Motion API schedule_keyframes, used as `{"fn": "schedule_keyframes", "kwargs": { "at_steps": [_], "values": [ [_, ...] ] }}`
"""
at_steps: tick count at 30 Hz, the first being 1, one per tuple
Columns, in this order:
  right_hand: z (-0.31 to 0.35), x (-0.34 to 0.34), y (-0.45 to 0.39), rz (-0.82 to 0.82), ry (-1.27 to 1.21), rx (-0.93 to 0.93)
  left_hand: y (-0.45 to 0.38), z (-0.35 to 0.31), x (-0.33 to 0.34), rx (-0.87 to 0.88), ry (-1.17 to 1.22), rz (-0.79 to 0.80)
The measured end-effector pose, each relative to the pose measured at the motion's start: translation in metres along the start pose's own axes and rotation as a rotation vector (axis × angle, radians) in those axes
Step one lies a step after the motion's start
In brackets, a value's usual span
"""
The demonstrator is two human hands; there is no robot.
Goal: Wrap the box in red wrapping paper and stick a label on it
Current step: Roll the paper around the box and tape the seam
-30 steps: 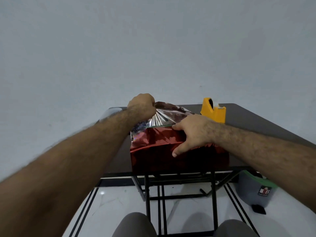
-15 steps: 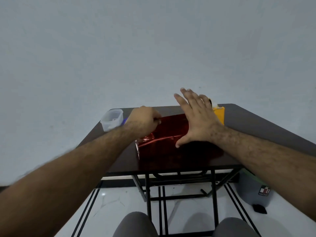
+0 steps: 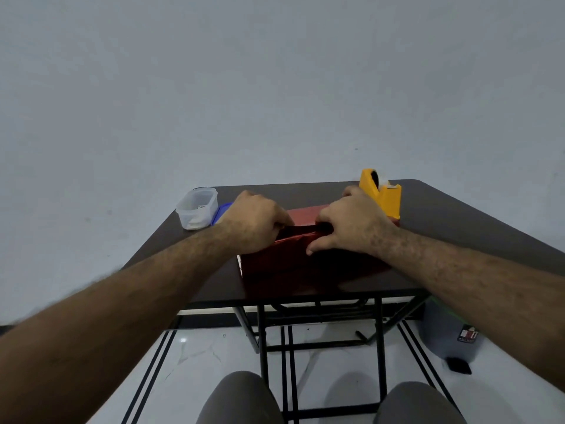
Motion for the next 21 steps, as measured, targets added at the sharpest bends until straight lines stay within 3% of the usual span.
{"fn": "schedule_keyframes", "kwargs": {
  "at_steps": [4, 7, 10, 15, 21],
  "values": [
    [-0.009, 0.007, 0.008, -0.017, -0.207, -0.119, 0.006, 0.000, 0.005, -0.011, 0.047, 0.089],
    [-0.019, 0.015, 0.015, 0.024, -0.388, -0.097, 0.012, -0.004, -0.005, -0.056, 0.119, 0.054],
    [-0.018, 0.018, 0.017, 0.004, -0.348, -0.039, 0.016, -0.012, -0.012, -0.109, 0.166, -0.038],
    [-0.017, 0.011, 0.019, -0.067, -0.267, 0.002, 0.013, -0.022, 0.019, -0.157, 0.020, 0.072],
    [-0.016, 0.008, 0.024, -0.115, -0.342, 0.003, 0.014, -0.016, 0.020, -0.176, -0.010, -0.030]
  ]
}}
Point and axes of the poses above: each hand's wrist, its own y-axis away from the middle knuckle, its own x-axis out of the palm, z = x × y, the point moved 10 cm from there along -y, towards the middle knuckle, and after that the axes turned 4 degrees about x, right-handed, at the moved point
